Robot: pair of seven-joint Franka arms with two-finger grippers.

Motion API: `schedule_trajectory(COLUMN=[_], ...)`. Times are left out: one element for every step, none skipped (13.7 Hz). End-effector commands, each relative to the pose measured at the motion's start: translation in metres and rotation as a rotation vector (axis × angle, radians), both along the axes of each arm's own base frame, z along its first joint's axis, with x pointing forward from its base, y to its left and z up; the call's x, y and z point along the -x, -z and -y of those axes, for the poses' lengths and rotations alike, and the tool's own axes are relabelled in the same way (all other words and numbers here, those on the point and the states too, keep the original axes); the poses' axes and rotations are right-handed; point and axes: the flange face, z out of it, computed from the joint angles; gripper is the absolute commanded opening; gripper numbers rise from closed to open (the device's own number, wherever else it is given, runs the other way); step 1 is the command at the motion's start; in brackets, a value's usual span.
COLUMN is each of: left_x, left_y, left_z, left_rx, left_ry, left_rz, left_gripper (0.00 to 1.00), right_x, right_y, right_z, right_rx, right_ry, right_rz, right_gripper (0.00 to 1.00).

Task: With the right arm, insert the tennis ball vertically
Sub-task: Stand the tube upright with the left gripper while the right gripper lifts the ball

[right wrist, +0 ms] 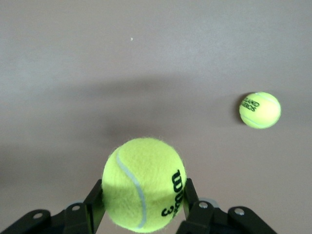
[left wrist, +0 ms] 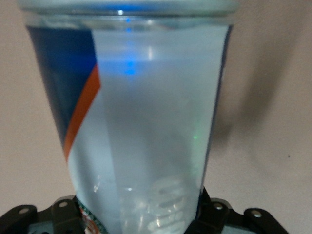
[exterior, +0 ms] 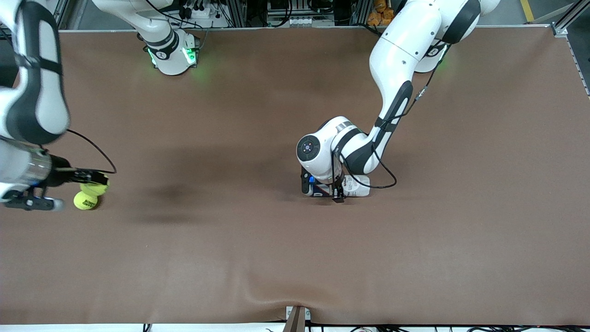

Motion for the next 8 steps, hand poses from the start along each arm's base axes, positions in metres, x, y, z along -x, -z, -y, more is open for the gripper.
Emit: schedule_trajectory(left_x=[-0.006,-0.006,-0.007,-0.007,-0.008,-0.008,-0.007,-0.009], left_y=[-0.005,-0.015,-0.028,-0.041,-0.059,-0.073,-0.088,-0.105], left_z=[0.002,0.009,0.014,0.022,0.033,0.043,0.054,0.064], left_rx=[0.003,0.013,0.036,0.066,0.114,0.164,0.228,0.311], left_ry=[-0.006,0.002,0.0,-0.005,-0.014,-0.028,-0.036,-0.051], left_rz=[0.018,0.03,0.042,0.049,0.057,0.06,0.075,0.112], left_gripper=[0.77,0.77,0.78,0.78,0.78,0.78,0.78,0.78], right_x=[0.0,0.001,0.004,0.007,0.012,0.019,0.024,0.028], right_y=[-0.057,-0.076,-0.091,-0.109,-0.124,-0.138,-0.148,-0.153], right_z=[0.003,0.001,0.0,0.0,0.001,0.001,0.002,0.002], right_rx=[0.004,0.005,0.006,0.009,0.024,0.057,0.093,0.104], right_ry=[-0.007,-0.001,0.008,0.01,0.006,-0.001,-0.008,-0.012], right_rz=[-0.001,0.0,-0.003,0.006,0.017,0.033,0.043,0.04], right_gripper=[0.0,0.0,0.0,0.0,0.0,0.0,0.0,0.0])
